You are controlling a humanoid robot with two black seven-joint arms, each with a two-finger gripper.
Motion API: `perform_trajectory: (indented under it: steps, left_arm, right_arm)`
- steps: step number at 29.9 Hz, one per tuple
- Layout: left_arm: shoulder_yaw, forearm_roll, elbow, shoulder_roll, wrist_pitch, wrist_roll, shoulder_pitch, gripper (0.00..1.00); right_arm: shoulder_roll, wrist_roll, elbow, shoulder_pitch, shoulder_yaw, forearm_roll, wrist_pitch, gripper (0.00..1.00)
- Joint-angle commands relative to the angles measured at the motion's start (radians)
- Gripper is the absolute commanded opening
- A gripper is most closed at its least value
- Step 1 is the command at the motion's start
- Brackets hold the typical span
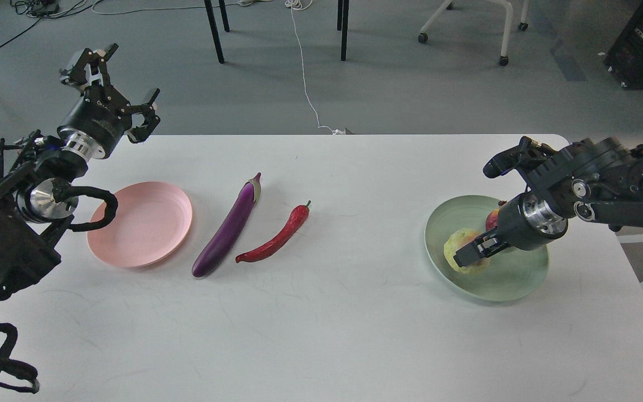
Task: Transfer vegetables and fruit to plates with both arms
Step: 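Place the peach on the green plate and withdraw the right gripper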
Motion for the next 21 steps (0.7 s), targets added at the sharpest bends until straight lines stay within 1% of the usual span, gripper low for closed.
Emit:
perform_trajectory:
  steps: [1,2,3,4,5,6,12,14,18,19,21]
  left_arm:
    - [-0.003,0.001,0.0,-0.002,0.0,0.004,-0.003,0.98]
    - [-0.003,0.001,0.0,-0.004,0.0,0.004,-0.001,0.98]
    - [-0.003,0.001,0.0,-0.004,0.0,0.004,-0.001,0.98]
    - [-0.003,0.001,-0.001,-0.004,0.0,0.004,-0.001,0.98]
    - [0.001,0.001,0.0,-0.004,0.0,0.004,-0.003,0.98]
    - [0.001,0.001,-0.001,-0.004,0.0,0.002,-0.003,0.98]
    - [0.002,0.004,-0.006,0.001,0.0,0.001,-0.004,0.98]
    - [0.005,0.009,-0.006,0.006,0.0,0.001,-0.004,0.98]
    - [0.005,0.014,-0.006,0.01,0.0,0.002,-0.007,0.98]
    - [0.005,0.014,-0.006,0.01,0.0,0.002,-0.013,0.98]
    - [0.007,0.015,-0.008,0.007,0.0,0.005,-0.029,0.98]
  right_arm:
    - [-0.017,-0.011,-0.001,-0.035,0.001,-0.008,-0.016,0.63]
    - [-0.019,-0.011,-0.001,-0.037,0.005,-0.008,-0.018,0.66]
    - [-0.02,-0.011,-0.001,-0.035,0.011,-0.007,-0.019,0.72]
    - [-0.022,-0.012,-0.003,-0.035,0.016,-0.001,-0.024,0.82]
    - [-0.023,-0.011,-0.004,-0.034,0.019,0.005,-0.027,0.94]
    - [-0.028,-0.011,-0.004,-0.031,0.022,0.007,-0.029,0.98]
    - [-0.109,-0.003,0.002,-0.011,0.033,0.01,-0.018,0.99]
    - [-0.15,-0.002,-0.001,-0.011,0.07,0.01,-0.018,0.99]
    - [-0.264,-0.003,-0.023,-0.018,0.243,0.009,-0.018,0.99]
    - [-0.291,-0.006,-0.049,-0.024,0.307,0.009,-0.019,0.99]
    - [-0.304,-0.006,-0.139,-0.053,0.434,0.016,-0.018,0.99]
